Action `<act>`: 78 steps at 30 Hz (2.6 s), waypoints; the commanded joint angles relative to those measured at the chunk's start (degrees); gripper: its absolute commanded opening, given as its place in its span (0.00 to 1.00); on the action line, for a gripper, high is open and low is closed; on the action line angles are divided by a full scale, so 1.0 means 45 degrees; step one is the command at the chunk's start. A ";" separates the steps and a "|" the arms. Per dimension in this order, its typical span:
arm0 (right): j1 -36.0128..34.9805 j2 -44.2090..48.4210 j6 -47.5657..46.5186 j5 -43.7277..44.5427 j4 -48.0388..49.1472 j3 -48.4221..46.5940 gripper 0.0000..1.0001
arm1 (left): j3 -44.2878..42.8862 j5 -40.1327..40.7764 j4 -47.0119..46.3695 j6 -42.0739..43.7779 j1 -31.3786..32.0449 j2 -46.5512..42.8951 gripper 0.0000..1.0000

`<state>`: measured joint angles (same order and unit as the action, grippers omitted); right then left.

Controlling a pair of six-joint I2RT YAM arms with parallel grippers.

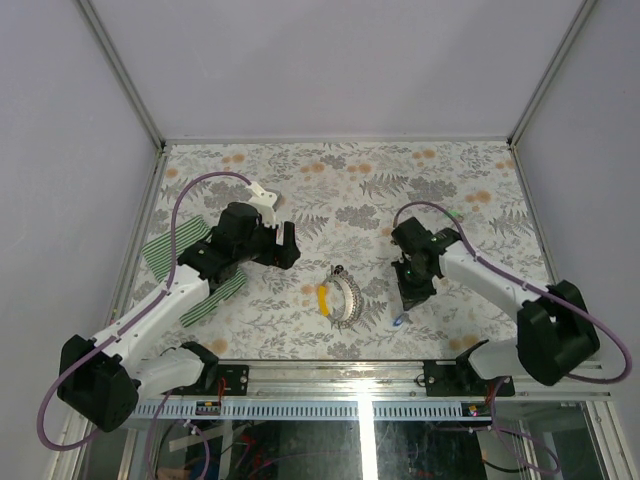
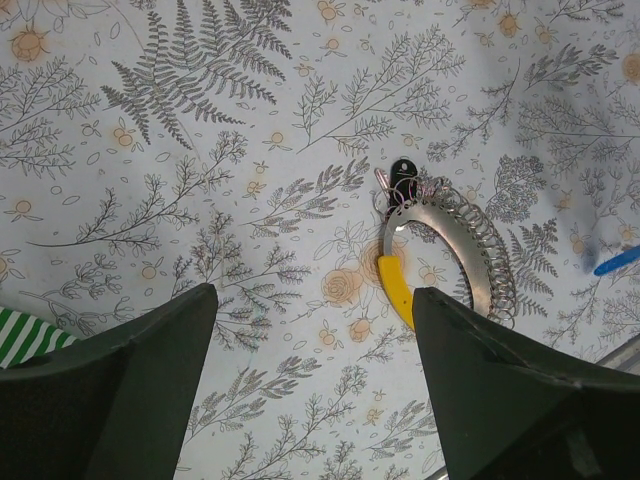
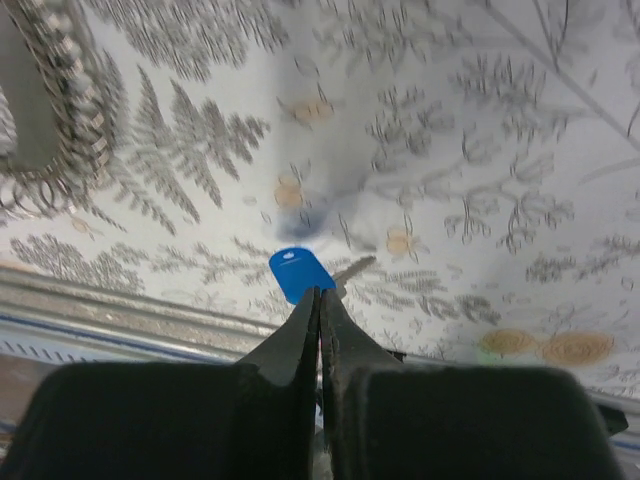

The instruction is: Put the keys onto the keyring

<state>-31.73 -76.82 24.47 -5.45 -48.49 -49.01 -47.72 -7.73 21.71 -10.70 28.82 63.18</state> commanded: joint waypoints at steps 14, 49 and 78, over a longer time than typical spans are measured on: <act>-0.0098 -0.3495 -0.1415 0.0969 0.4044 -0.2336 0.30 | 0.0558 -0.0335 -0.0734 -0.1770 0.0458 0.0750 0.81; -0.0098 0.3486 -0.0614 0.0883 0.6641 0.2081 0.43 | -0.1816 0.3554 -0.2009 -0.1010 0.4532 0.8073 0.55; -0.0098 0.2818 -0.0299 -0.1371 1.0993 0.3445 0.56 | -0.0377 0.3582 -0.3776 -0.0108 0.4894 0.6214 0.00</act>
<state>-31.79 -62.52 23.90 -9.13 -7.66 -33.32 -50.50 7.55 9.69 -14.02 50.65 94.65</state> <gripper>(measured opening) 0.538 0.077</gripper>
